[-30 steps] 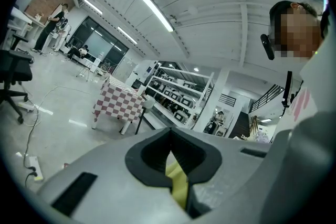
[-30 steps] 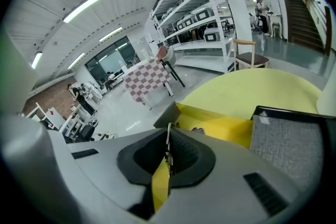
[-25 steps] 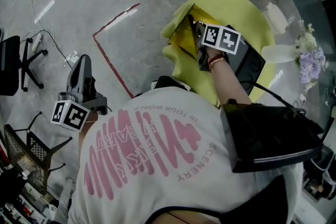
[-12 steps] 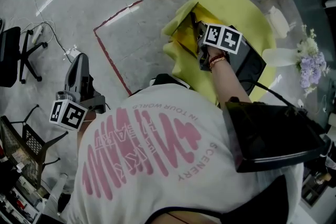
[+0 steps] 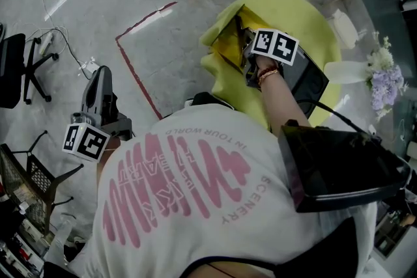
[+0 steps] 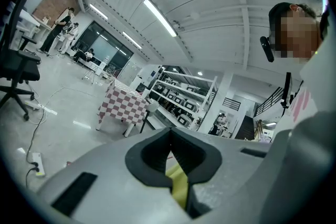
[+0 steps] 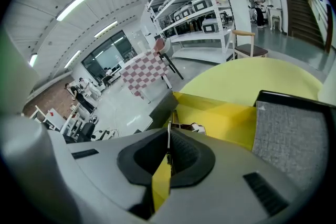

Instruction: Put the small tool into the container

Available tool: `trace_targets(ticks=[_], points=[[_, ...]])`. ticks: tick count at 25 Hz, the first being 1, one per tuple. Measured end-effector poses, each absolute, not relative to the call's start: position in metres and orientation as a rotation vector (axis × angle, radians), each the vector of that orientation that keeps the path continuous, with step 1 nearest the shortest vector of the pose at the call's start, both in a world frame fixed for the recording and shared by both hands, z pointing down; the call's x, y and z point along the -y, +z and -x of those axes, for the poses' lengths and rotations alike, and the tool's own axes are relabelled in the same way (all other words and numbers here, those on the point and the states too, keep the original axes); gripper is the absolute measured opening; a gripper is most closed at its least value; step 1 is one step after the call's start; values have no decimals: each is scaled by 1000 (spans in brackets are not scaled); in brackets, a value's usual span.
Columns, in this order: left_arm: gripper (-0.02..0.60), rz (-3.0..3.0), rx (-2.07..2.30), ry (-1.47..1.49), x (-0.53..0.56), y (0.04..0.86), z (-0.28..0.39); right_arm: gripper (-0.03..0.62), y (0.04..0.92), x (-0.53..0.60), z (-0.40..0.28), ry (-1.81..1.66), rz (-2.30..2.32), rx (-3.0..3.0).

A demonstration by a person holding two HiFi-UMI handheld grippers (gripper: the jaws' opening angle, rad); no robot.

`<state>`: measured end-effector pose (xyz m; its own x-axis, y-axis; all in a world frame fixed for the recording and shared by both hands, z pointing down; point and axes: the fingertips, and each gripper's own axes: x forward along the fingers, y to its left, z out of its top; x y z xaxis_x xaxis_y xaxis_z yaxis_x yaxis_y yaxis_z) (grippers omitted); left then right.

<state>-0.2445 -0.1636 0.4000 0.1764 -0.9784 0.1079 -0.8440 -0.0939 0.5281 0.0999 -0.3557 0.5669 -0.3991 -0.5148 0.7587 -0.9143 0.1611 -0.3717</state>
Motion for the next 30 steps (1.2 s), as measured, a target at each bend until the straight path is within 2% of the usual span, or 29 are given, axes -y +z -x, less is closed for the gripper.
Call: trace_targets(ticks=[30], points=[[8, -1986, 1713, -373, 160, 400, 244, 11, 575, 360, -114, 1193, -1446, 1854]])
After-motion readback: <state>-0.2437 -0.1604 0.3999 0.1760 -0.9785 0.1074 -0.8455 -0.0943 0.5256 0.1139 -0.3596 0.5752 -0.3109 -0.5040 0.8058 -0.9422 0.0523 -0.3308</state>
